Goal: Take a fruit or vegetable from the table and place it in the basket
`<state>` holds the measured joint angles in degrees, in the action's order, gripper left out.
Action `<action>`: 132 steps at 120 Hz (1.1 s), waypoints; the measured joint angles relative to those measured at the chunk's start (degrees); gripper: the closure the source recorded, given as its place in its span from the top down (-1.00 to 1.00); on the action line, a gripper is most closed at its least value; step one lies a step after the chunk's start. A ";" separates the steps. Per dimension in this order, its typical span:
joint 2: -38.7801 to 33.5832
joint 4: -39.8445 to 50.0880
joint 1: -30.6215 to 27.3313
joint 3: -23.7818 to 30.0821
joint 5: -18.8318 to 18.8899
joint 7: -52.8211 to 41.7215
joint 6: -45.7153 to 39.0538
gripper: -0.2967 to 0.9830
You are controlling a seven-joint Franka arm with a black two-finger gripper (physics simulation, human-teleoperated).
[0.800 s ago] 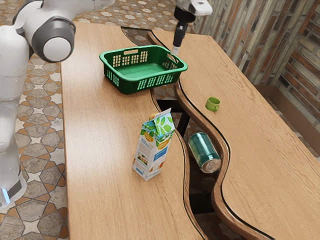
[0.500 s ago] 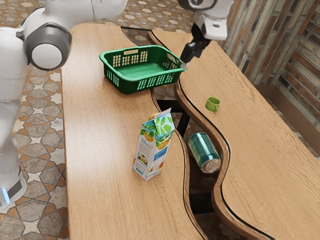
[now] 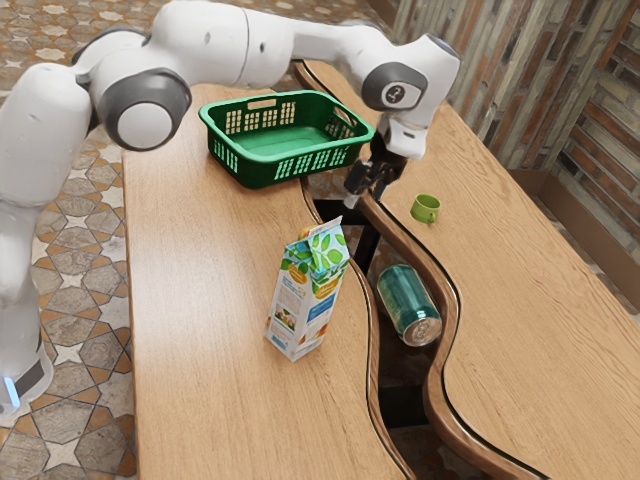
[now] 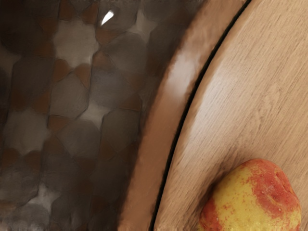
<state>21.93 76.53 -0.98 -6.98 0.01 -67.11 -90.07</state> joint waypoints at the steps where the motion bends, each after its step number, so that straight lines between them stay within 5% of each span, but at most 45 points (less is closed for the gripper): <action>1: 0.03 0.33 -0.29 -0.02 -0.18 -0.25 -0.36 0.53; 40: -3.42 13.12 -0.84 -0.05 -2.86 -7.52 -9.74 0.53; 132: -14.31 31.36 1.58 -2.42 -2.18 -12.99 -21.26 0.54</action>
<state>7.62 107.90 0.60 -9.40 -2.17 -80.10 -111.33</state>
